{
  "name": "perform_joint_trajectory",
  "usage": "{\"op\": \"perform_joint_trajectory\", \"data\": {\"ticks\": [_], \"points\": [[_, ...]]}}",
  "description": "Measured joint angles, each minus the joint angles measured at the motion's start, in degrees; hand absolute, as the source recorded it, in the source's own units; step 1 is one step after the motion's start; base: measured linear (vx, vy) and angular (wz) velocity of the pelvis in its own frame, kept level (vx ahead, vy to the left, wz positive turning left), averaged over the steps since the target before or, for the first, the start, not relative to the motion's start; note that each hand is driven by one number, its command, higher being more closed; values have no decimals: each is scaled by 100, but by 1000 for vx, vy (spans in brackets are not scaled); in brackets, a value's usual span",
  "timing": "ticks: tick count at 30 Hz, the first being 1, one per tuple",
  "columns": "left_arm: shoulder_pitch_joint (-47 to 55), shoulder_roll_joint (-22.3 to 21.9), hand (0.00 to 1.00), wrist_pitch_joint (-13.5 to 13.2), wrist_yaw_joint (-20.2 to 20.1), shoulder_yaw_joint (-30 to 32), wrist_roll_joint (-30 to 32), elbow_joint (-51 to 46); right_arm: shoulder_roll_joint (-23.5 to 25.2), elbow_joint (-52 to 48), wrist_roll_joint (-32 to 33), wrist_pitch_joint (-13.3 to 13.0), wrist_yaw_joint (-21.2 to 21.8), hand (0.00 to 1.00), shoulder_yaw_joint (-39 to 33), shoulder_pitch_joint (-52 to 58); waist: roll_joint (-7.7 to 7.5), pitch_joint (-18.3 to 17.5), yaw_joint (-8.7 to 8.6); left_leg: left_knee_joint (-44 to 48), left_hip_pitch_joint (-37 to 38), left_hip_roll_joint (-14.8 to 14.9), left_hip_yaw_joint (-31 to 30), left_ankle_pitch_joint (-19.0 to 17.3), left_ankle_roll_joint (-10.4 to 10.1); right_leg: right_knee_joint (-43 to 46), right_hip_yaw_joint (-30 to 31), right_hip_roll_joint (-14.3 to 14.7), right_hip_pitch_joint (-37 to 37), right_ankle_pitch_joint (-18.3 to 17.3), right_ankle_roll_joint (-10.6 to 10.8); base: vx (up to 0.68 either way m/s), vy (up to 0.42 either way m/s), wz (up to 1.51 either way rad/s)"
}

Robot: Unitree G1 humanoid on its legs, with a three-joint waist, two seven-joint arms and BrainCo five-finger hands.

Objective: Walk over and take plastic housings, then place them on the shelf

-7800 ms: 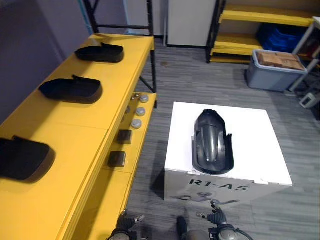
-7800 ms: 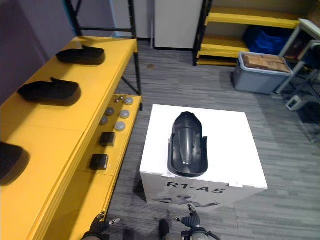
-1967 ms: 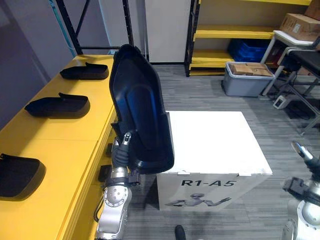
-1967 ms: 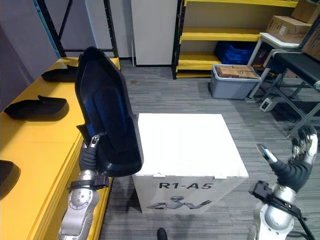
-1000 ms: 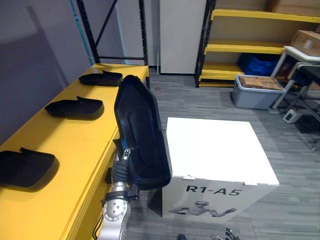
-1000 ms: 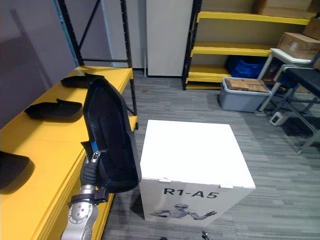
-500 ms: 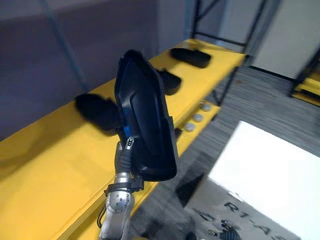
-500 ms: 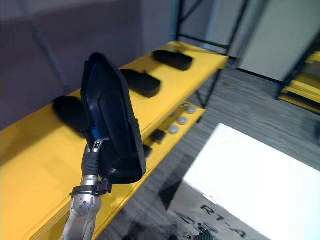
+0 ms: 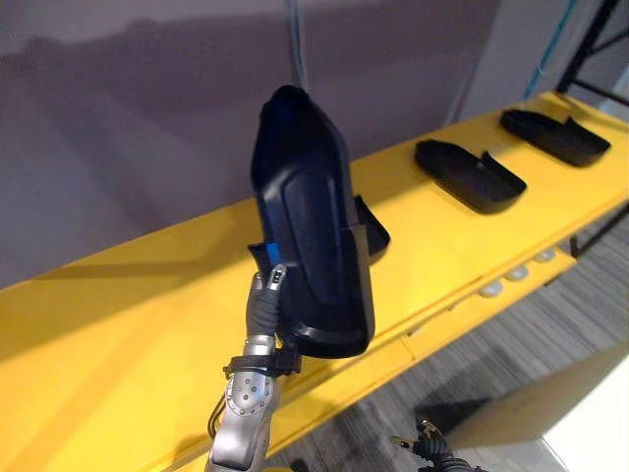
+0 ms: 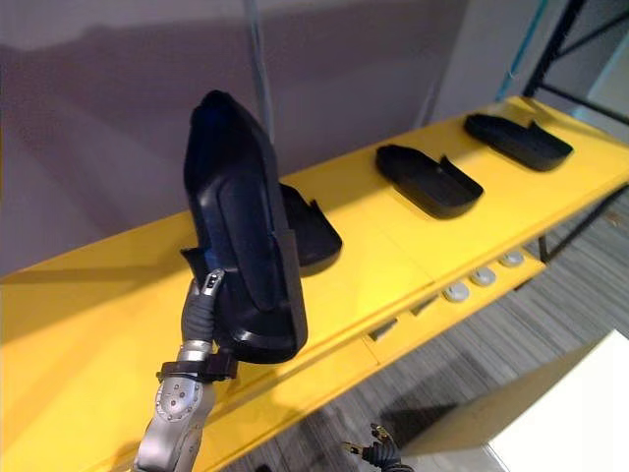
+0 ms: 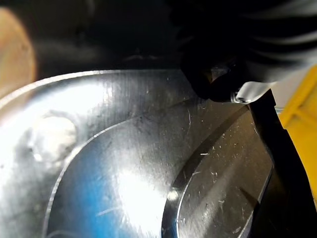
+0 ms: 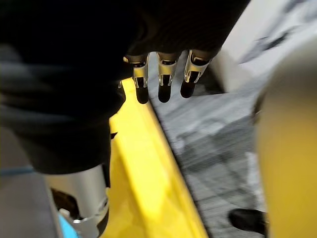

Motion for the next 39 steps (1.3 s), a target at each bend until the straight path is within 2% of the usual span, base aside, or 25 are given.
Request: {"op": "perform_joint_trajectory", "data": {"ticks": [1, 2, 3, 4, 6, 7, 8, 12, 16, 21, 23, 24, 25, 26, 27, 28, 29, 30, 31, 32, 34, 35, 37, 38, 39], "points": [[-121, 9, 100, 4, 68, -9, 21, 105, 17, -76, 1, -2, 0, 0, 22, 21, -58, -11, -43, 30, -23, -2, -283, -5, 7, 338, 1211, 726, -348, -683, 8, 111, -42, 118], [-170, 7, 100, 4, 128, -20, 22, 153, 29, -140, 1, 2, -4, 0, 23, 48, -96, -13, -49, 35, -12, -28, -415, -5, 7, 402, 1698, 1041, -465, -922, 1, 93, -83, 116], [-206, 6, 100, 4, 208, -17, 19, 214, 75, -268, 7, 0, -11, 0, 25, 151, -174, -45, -55, 58, -5, -108, -628, -6, 4, 333, 2409, 1559, -662, -1217, -3, 83, -92, 113], [-207, 6, 100, 3, 248, -24, 16, 218, 131, -437, 30, -1, -23, 0, 21, 271, -243, -84, -92, 167, -48, -203, -850, -40, -43, 13, 2915, 1910, -742, -1315, 14, 70, -146, 117], [-222, -18, 100, -3, 273, -69, 15, 211, 233, -688, 169, -13, -41, 0, 27, 464, -377, -97, -121, 587, -237, -404, -1127, -272, -133, -743, 3074, 1954, -619, -1174, 6, 29, -179, 116], [-197, -48, 100, 1, 276, -95, 9, 210, 237, -669, 188, -9, -50, 0, 30, 470, -375, -96, -75, 739, -276, -390, -1167, -372, -166, -864, 2971, 1940, -534, -1259, 4, 26, -178, 112], [-181, -113, 100, 2, 318, -228, 10, 187, 238, -696, 257, -3, -69, 0, 32, 524, -131, -194, 61, 1181, -532, -112, -1150, -603, -275, -1180, 2617, 2089, -344, -1190, -78, 39, -135, 71], [-175, -174, 100, -9, 321, -358, -3, 127, 300, -906, 263, -16, -82, 0, 139, 612, -138, -222, 153, 1245, -520, 178, -1056, -683, -371, -1590, 2228, 2230, 30, -1079, -193, 39, -113, 51], [-51, -212, 100, -7, 299, -351, 3, -18, 360, -913, 265, -15, -122, 0, 105, 638, -124, -257, 151, 1232, -540, 248, -922, -669, -390, -1944, 2111, 2231, 278, -942, -165, 89, 2, 13], [171, -224, 100, -1, 245, -132, 4, -189, 529, -891, 263, -15, -130, 0, 95, 693, -325, -294, 211, 1265, -669, 273, -513, -533, -602, -2256, 1940, 2113, 369, -789, -141, 39, 49, 12], [185, -228, 100, -11, 244, -62, 1, -267, 507, -835, 251, -15, -141, 0, 89, 594, -338, -270, 189, 1391, -747, 594, 217, -724, -515, -2250, 1790, 2053, 293, -730, -162, -54, 38, 16], [181, -227, 100, -11, 245, -9, -2, -263, 451, -666, 242, -14, -160, 0, 64, 447, -325, -272, 127, 1735, -813, 959, 538, -789, -488, -2219, 1750, 2015, 262, -731, -165, -13, 33, 18], [180, -219, 100, -11, 246, 34, -6, -197, 370, -455, 239, -13, -173, 0, 21, 305, -345, -267, 51, 1986, -784, 1262, 631, -801, -507, -2178, 1710, 1859, 246, -731, -163, -1, 65, 13], [179, -220, 100, -11, 246, 35, -6, -154, 317, -392, 239, -13, -194, 0, 14, 243, -341, -274, 6, 2021, -746, 1378, 624, -800, -508, -2156, 1701, 1759, 215, -731, -161, 17, 245, 8], [177, -230, 100, -14, 248, 26, -10, -70, 188, -332, 237, -13, -213, 0, 15, 190, -281, -314, -75, 1906, -639, 1607, 613, -779, -512, -2164, 1691, 1587, 154, -725, -129, 38, 378, 13], [145, -267, 100, -16, 250, -2, -10, 26, 74, -304, 229, -13, -217, 0, -14, 183, -130, -389, -184, 1539, -527, 1829, 614, -555, -425, -2171, 1663, 1471, 85, -681, -14, 52, 445, 19], [113, -293, 100, -17, 256, -25, -14, 84, 26, -291, 220, -14, -217, 0, -74, 179, -35, -433, -238, 1235, -456, 1887, 552, -350, -618, -2184, 1635, 1411, 35, -654, 92, 69, 380, 38], [-14, -276, 100, -18, 275, -82, -52, 238, 1, -128, 214, -4, -231, 0, -224, 162, 33, -494, -358, 806, -370, 1635, 484, -431, -1016, -2364, 1518, 1210, 45, -500, 373, 46, 426, 51], [-134, -242, 100, -17, 317, -80, -116, 366, 86, -17, 214, -3, -234, 0, -271, 152, -62, -457, -425, 626, -369, 1413, 467, -394, -1081, -2553, 1422, 1009, 104, -284, 421, 2, 578, 47], [-232, -145, 100, -17, 403, -62, -236, 505, 181, 96, 242, -3, -222, 0, -435, 132, -119, -416, -407, 614, -421, 1233, 466, -375, -1066, -2848, 1252, 857, 172, 128, 436, -18, 529, 29], [-303, -32, 100, -18, 407, -78, -233, 584, 191, 125, 243, -4, -226, 0, -442, 118, -128, -419, -408, 790, -590, 1172, 440, -385, -1054, -2984, 1130, 796, 186, 432, 522, -48, 290, 19], [-459, 35, 100, -19, 400, -86, -230, 644, 189, 127, 245, -7, -241, 0, -440, 74, -114, -368, -418, 1119, -867, 1169, 299, -486, -945, -3029, 1040, 788, 146, 696, 596, -78, 232, 30], [-640, 74, 100, -21, 399, -84, -231, 690, 199, 139, 240, -5, -243, 0, -425, 12, -123, -281, -383, 1411, -1081, 1164, 281, -644, -884, -2989, 1098, 795, 78, 758, 592, -122, 242, 5], [-699, 126, 100, -31, 401, -77, -229, 700, 206, 151, 240, 0, -243, 0, -396, -62, -133, -242, -269, 1601, -1179, 1180, 406, -753, -838, -2786, 1271, 792, -188, 777, 570, -144, 208, -38], [-682, 122, 100, -30, 401, -83, -224, 701, 198, 128, 241, 3, -244, 0, -351, -63, -129, -232, -252, 1640, -1189, 1179, 477, -785, -793, -2661, 1324, 783, -299, 803, 532, -181, 226, -52]]}}
